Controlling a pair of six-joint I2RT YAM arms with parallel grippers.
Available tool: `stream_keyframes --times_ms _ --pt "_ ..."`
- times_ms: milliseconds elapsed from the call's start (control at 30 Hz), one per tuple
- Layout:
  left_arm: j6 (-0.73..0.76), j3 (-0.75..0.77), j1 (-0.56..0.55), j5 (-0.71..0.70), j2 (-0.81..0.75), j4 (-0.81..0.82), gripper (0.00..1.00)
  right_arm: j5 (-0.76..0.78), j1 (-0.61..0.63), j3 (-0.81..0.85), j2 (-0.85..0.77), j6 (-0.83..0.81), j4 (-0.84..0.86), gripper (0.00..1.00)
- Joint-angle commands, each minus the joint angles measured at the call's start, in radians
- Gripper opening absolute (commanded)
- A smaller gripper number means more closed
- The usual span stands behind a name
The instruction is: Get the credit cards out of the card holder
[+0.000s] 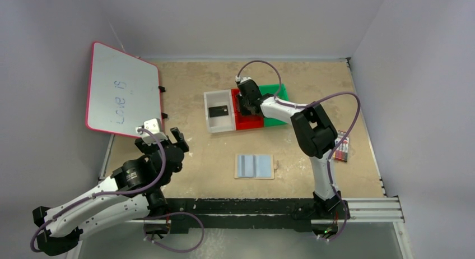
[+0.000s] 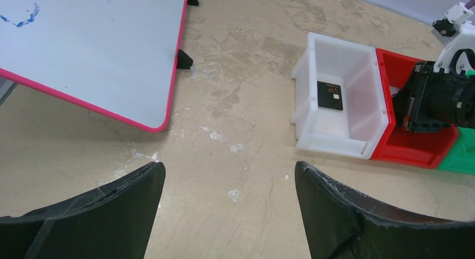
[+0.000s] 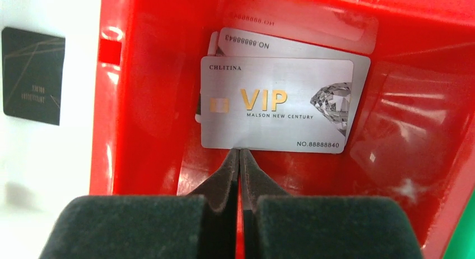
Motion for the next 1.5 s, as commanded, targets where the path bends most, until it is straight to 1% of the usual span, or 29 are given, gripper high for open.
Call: stream_keyframes --times_ms 0,567,700,800,900,1033,1067,1100,1167,1200,1233,1267,1300,1367,1433,1467 --pt "-0.01 0.041 -0.003 -0.031 0.006 0.002 0.86 0.032 0.003 0.047 0.029 0.043 -0.015 0.0" --pt "-0.006 0.041 -0.003 -0.03 0.016 0.006 0.86 0.137 0.003 0.09 0.033 0.094 0.011 0.03" --pt "-0.005 0.041 -0.003 -0.03 0.016 0.006 0.86 0.125 0.004 0.08 0.008 0.08 0.024 0.03" --pt "-0.005 0.041 -0.003 -0.029 0.018 0.006 0.86 0.051 0.012 0.049 -0.043 0.036 0.058 0.05" --pt "-0.003 0.042 -0.003 -0.026 0.021 0.007 0.86 0.068 0.034 -0.011 -0.145 0.015 0.088 0.13" --pt "-0.004 0.046 -0.003 -0.025 0.023 0.003 0.86 0.079 0.077 -0.104 -0.322 -0.03 0.134 0.2" --pt "-0.008 0.045 -0.003 -0.023 0.023 0.0 0.86 0.114 0.1 -0.137 -0.363 -0.033 0.132 0.21" --pt "-0.012 0.045 -0.003 -0.022 0.022 0.0 0.86 0.164 0.135 -0.164 -0.409 -0.038 0.129 0.25" --pt "-0.013 0.042 -0.003 -0.022 0.019 0.003 0.86 0.305 0.216 -0.233 -0.497 -0.03 0.118 0.34" --pt "-0.011 0.042 -0.003 -0.025 0.019 0.002 0.86 0.363 0.253 -0.271 -0.544 -0.012 0.11 0.37" --pt "-0.011 0.045 -0.003 -0.026 0.018 0.002 0.86 0.398 0.279 -0.313 -0.587 0.013 0.107 0.39" --pt "-0.01 0.046 -0.003 -0.026 0.016 -0.002 0.86 0.399 0.293 -0.356 -0.633 0.041 0.103 0.43" --pt "-0.009 0.05 -0.003 -0.025 0.015 -0.003 0.86 0.369 0.297 -0.404 -0.671 0.071 0.101 0.51" --pt "-0.008 0.051 -0.003 -0.024 0.005 -0.006 0.86 0.335 0.297 -0.484 -0.747 0.151 0.104 0.62" --pt "-0.009 0.051 -0.003 -0.024 -0.011 -0.004 0.86 0.359 0.296 -0.601 -0.838 0.28 0.109 0.7" --pt "-0.011 0.049 -0.003 -0.025 -0.02 -0.004 0.86 0.389 0.297 -0.653 -0.88 0.392 0.098 0.8"
